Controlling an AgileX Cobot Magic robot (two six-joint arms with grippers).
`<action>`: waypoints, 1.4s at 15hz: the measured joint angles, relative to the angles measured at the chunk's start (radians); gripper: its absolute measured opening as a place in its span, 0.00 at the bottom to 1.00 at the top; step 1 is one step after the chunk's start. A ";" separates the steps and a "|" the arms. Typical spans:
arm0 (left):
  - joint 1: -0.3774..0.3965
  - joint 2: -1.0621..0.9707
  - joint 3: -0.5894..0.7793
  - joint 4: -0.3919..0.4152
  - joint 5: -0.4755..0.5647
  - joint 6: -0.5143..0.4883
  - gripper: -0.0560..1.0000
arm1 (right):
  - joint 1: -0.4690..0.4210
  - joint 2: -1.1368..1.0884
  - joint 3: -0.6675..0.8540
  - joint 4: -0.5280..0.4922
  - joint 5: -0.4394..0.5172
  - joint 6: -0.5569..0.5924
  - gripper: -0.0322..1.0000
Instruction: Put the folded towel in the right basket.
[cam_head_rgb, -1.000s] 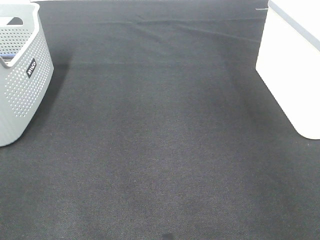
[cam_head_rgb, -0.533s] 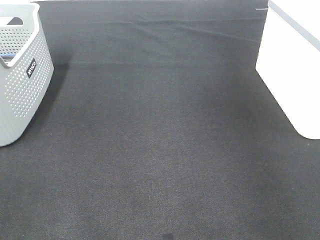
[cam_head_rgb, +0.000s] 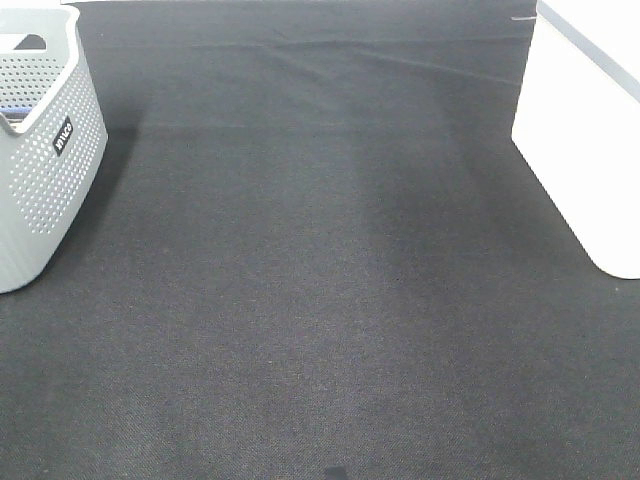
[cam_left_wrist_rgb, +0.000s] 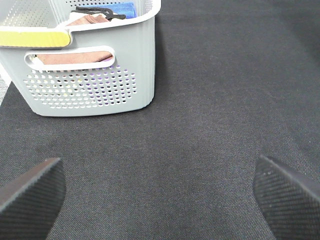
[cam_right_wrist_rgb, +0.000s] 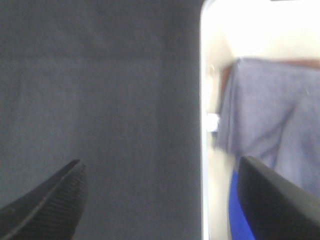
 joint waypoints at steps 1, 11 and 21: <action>0.000 0.000 0.000 0.000 0.000 0.000 0.97 | 0.000 -0.066 0.102 -0.004 0.000 0.000 0.78; 0.000 0.000 0.000 0.000 0.000 0.000 0.97 | 0.000 -0.583 0.922 -0.007 -0.003 0.003 0.78; 0.000 0.000 0.000 0.000 0.000 0.000 0.97 | 0.000 -1.363 1.577 -0.049 -0.112 -0.013 0.78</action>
